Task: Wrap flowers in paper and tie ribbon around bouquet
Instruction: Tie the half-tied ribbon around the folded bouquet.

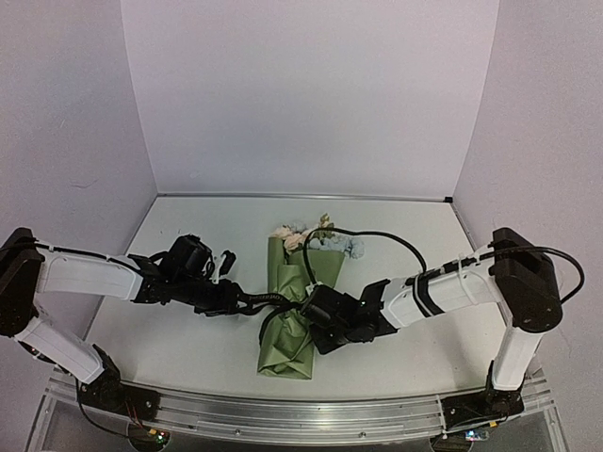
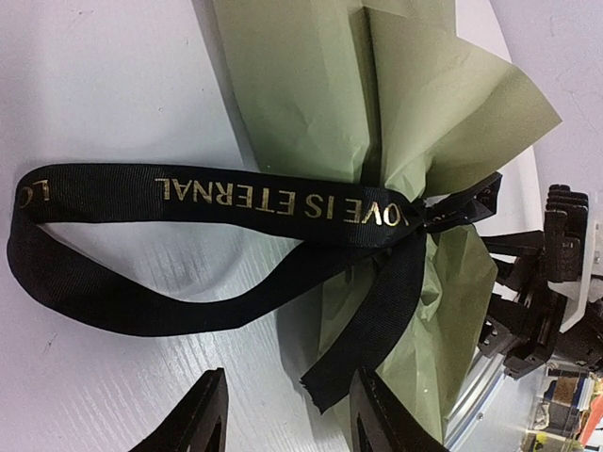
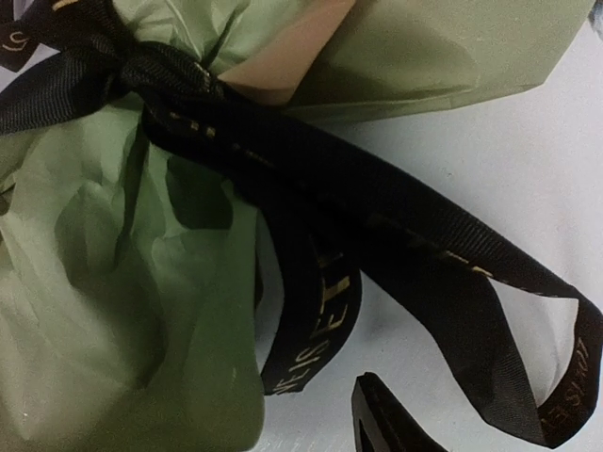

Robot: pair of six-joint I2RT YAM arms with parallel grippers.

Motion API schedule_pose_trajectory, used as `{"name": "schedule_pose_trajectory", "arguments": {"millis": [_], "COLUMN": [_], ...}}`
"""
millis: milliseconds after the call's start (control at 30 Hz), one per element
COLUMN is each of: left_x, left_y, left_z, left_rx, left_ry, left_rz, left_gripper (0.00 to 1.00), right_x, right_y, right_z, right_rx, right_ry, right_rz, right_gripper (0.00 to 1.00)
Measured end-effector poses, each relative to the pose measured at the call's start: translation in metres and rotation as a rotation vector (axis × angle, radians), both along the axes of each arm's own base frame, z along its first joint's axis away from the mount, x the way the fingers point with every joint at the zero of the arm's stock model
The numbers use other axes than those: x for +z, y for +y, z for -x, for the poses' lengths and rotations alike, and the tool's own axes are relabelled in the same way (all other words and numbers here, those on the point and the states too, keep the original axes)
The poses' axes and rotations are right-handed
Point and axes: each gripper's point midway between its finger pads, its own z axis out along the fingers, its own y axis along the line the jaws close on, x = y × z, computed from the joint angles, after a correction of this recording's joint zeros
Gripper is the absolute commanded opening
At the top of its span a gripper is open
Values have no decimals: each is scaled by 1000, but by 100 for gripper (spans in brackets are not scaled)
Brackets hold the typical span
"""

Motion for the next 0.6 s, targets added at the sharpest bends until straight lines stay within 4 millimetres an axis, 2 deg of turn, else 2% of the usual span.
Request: {"name": "schedule_pose_trajectory", "arguments": {"millis": [100,300,367,600], "left_x": [0,-5,-6,-27], "left_y": [-1,-4,-8,-22], "left_z": [0,11,15,29], "left_rx": [-2,-41,-64,-150], "left_ry": [-2,7,6,19], "left_rz": [7,12,11,-15], "left_gripper": [46,51,52,57], "right_x": [2,3,4,5], "right_y": [1,-1,-1,-1], "right_z": [-5,-16,-18,-20], "right_rx": [11,22,24,30], "right_ry": [-54,-127,-140,-155], "right_rz": [21,55,62,70], "right_gripper": [31,3,0,0]}}
